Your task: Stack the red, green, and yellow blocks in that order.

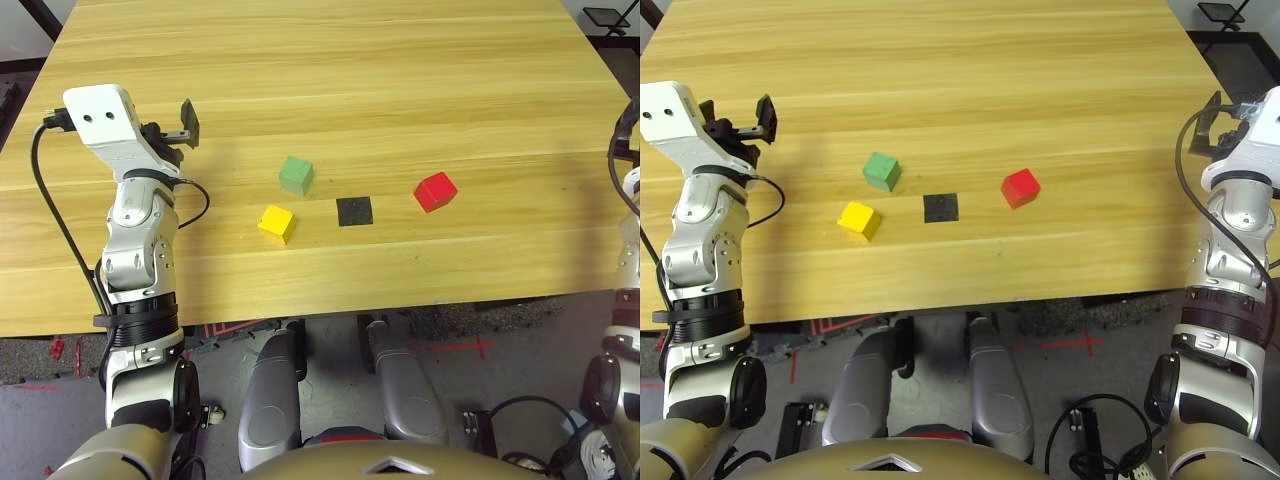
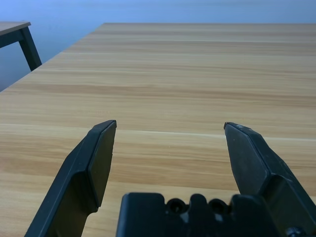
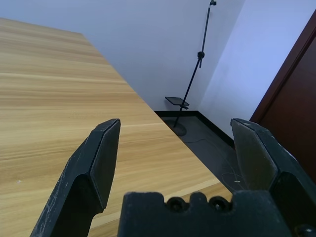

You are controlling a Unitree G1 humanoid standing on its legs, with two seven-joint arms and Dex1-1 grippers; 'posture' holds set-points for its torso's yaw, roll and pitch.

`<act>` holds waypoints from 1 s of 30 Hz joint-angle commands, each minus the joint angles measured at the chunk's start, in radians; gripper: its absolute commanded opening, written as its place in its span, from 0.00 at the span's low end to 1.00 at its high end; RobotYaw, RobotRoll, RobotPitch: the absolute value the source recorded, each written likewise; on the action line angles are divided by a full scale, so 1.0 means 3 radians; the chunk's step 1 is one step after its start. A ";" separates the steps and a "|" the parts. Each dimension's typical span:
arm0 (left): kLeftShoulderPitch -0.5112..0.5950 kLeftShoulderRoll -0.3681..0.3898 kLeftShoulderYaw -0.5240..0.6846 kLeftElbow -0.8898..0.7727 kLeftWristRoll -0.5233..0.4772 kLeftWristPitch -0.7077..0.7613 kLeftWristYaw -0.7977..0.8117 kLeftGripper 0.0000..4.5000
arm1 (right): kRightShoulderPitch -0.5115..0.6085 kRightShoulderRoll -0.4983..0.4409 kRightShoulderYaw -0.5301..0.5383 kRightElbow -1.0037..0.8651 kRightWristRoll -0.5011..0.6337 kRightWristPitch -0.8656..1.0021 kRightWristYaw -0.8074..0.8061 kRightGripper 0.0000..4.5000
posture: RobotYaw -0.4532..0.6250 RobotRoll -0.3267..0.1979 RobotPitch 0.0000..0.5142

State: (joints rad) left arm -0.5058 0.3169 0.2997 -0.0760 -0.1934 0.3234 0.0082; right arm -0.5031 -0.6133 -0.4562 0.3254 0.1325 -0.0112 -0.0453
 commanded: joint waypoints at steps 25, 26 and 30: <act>-0.0076 0.0714 -0.0003 0.0383 -0.0606 -0.0274 -0.1688 0.99 | -0.0392 0.0036 0.0543 -0.0068 0.0642 0.0951 0.1537 1.00 | 0.64 0.61 0.51; -0.0103 0.0807 -0.0027 0.0449 -0.0640 -0.0267 -0.1868 0.99 | -0.0392 0.0004 0.0601 -0.0117 0.0683 0.1057 0.1685 1.00 | 0.64 0.61 0.50; -0.0198 0.1051 -0.0198 0.0682 -0.0666 -0.0348 -0.2451 0.99 | -0.0440 -0.0127 0.0773 -0.0278 0.0781 0.1392 0.2114 1.00 | 0.63 0.61 0.50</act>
State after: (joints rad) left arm -0.5655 0.6168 0.2742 0.0946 -0.3939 0.2400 -0.6491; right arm -0.6317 -0.6235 -0.2437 0.2820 0.3505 0.3636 0.5384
